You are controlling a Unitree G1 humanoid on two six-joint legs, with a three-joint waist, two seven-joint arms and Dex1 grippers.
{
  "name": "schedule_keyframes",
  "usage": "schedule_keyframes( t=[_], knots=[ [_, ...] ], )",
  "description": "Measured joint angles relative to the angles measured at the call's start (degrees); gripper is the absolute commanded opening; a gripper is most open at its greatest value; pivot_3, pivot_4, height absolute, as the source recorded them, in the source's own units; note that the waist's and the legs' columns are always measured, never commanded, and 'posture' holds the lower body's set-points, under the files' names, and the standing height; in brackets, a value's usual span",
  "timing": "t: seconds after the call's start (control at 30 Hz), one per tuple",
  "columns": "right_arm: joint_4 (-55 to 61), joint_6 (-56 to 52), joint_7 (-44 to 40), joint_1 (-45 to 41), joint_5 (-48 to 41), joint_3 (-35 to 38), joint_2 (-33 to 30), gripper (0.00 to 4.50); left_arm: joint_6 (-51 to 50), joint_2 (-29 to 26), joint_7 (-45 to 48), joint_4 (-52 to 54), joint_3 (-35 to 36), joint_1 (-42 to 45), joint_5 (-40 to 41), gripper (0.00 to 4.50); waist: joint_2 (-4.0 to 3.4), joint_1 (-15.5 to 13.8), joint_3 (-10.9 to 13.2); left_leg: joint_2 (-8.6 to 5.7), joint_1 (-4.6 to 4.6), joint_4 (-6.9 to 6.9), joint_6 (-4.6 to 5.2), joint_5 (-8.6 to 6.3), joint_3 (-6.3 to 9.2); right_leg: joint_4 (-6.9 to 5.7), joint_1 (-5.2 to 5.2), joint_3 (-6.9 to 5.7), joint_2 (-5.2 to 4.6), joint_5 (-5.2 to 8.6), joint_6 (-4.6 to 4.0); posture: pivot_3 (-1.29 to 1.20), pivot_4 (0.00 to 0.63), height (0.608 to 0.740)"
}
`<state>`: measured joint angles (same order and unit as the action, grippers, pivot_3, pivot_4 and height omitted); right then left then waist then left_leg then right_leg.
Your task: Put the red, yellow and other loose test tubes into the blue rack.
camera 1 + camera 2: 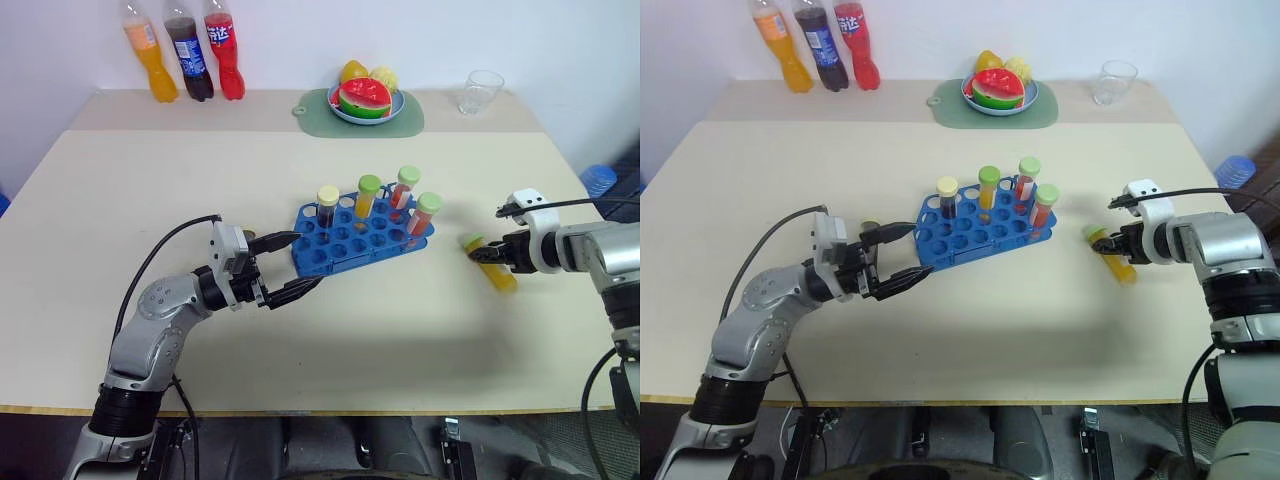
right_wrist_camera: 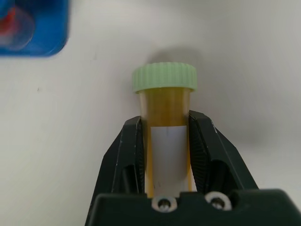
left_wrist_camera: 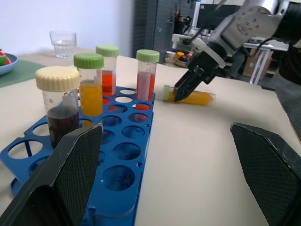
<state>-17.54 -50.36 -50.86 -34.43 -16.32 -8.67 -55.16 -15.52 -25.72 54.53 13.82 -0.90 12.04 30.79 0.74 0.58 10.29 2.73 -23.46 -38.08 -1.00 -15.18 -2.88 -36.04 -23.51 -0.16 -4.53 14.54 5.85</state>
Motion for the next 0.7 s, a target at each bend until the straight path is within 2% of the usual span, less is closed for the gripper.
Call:
schedule_keyframes(
  t=[0.07, 0.17, 0.3, 0.4, 0.47, 0.53, 0.7],
  knots=[
    [3.9, 5.1, -1.2, 4.6, 0.3, 2.0, -0.5, 0.81, 0.0, 0.1, 0.0, -0.1, 0.0, 0.1, 0.0, 4.50, 0.05, -0.2, 0.0, -0.01, 0.00, -0.01, 0.00, 0.00, 0.01, 0.02, 0.03, -0.01, -0.01, -0.02, 0.04, 0.00, 0.150, 0.740],
    [10.9, 10.9, -2.1, 13.2, -1.0, 8.8, -0.7, 0.81, 0.1, 0.3, 0.2, -0.5, -0.1, 0.7, 0.0, 4.50, 0.06, -0.4, 0.0, -0.02, -0.01, -0.01, 0.00, 0.00, 0.02, 0.02, 0.03, -0.01, -0.01, -0.03, 0.07, 0.00, 0.150, 0.740],
    [25.1, 17.8, -4.2, 25.5, -6.7, 18.2, 3.0, 0.81, 0.5, 0.9, 1.0, -2.6, -0.3, 2.8, -0.1, 4.50, 0.00, -0.5, 0.0, 0.01, 0.03, 0.03, 0.00, 0.00, 0.04, -0.03, 0.00, -0.02, 0.03, -0.07, 0.15, 0.00, 0.150, 0.740],
    [35.5, 19.3, -5.3, 30.3, -10.3, 21.7, 4.4, 0.81, 1.1, 1.3, 2.0, -4.8, -0.6, 4.7, -0.2, 4.50, 0.01, 0.0, 0.0, 0.00, 0.04, 0.01, -0.01, 0.00, 0.04, -0.04, 0.02, -0.02, 0.03, -0.06, 0.13, 0.00, 0.150, 0.740],
    [40.5, 20.0, -4.6, 31.2, -12.1, 22.6, 6.1, 0.81, 1.3, 1.4, 2.7, -6.4, -0.6, 5.9, -0.3, 4.50, 0.02, 0.1, 0.0, 0.01, 0.05, 0.00, -0.01, 0.00, 0.05, -0.04, 0.02, -0.02, 0.04, -0.01, 0.04, 0.00, 0.150, 0.740],
    [43.8, 20.6, -1.6, 29.7, -13.2, 22.2, 10.5, 0.81, 1.5, 1.6, 3.3, -7.9, -0.6, 7.1, -0.3, 4.50, 0.05, 0.2, 0.0, 0.02, 0.06, 0.00, -0.01, 0.00, 0.07, -0.04, 0.02, -0.01, 0.06, 0.02, -0.02, 0.00, 0.150, 0.740],
    [42.6, 25.8, 8.7, 20.9, -10.7, 16.1, 24.6, 0.81, 2.6, 2.2, 5.1, -10.5, -0.7, 8.4, -0.6, 4.50, 0.04, 0.1, 0.0, 0.02, 0.03, 0.03, -0.01, 0.00, 0.06, -0.06, -0.02, -0.02, 0.07, 0.00, 0.01, 0.00, 0.150, 0.740]
  ],
)
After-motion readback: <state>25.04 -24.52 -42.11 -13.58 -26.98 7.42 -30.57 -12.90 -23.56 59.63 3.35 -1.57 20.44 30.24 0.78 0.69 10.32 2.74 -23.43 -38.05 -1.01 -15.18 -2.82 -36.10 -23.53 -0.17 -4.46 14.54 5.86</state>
